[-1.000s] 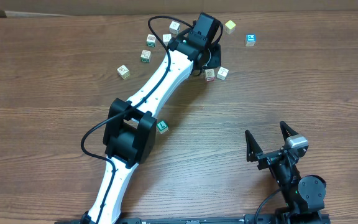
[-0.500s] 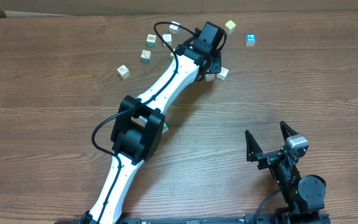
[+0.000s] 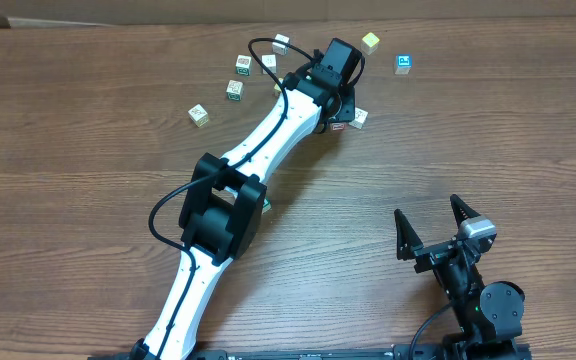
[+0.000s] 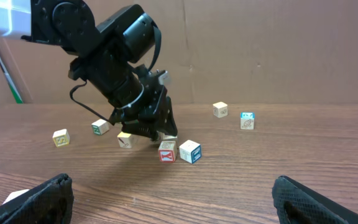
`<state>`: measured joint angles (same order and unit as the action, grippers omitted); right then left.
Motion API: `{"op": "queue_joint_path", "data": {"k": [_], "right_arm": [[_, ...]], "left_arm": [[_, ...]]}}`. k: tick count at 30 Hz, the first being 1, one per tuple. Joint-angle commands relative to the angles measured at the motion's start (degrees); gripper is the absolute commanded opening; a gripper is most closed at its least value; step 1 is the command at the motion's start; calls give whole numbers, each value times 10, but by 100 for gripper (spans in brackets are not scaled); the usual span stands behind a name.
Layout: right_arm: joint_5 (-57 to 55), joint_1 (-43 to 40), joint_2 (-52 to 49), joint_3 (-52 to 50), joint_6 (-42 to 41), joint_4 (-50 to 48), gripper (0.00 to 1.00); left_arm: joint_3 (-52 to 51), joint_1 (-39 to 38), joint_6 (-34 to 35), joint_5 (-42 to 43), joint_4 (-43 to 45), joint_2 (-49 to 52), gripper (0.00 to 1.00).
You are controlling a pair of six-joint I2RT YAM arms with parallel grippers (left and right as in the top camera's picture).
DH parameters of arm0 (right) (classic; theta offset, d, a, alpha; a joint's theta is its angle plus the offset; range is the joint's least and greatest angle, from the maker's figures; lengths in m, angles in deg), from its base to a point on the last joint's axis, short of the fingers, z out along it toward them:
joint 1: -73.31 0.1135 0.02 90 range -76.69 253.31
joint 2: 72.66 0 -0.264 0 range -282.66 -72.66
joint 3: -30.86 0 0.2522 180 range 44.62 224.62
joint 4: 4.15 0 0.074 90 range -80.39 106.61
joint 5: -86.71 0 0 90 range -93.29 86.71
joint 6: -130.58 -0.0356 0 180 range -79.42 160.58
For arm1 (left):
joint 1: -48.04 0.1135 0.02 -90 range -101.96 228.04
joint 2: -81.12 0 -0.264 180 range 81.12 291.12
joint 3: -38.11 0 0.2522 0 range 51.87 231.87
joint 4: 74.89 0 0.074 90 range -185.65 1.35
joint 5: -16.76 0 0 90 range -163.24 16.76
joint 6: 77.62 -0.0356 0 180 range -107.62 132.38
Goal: Form a circle
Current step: 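Lower the open left gripper around the cream pretzel E block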
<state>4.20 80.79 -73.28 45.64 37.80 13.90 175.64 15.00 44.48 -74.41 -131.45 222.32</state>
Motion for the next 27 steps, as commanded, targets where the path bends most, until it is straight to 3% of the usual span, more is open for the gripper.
{"op": "queue_joint_path", "data": {"k": [1,8,18,27], "right_arm": [[-1,-3,5,-6,3,-3,100],[-1,-3,5,-6,3,-3,100],[-1,-3,4,-6,3,-3,100],[-1,-3,4,-6,3,-3,100]], "left_arm": [[-13,-7,3,-9,1,9,51],[-23,-8,3,-12,0,9,42],[-31,-11,3,-12,2,9,38],[-37,-11,3,-24,11,9,39]]}}
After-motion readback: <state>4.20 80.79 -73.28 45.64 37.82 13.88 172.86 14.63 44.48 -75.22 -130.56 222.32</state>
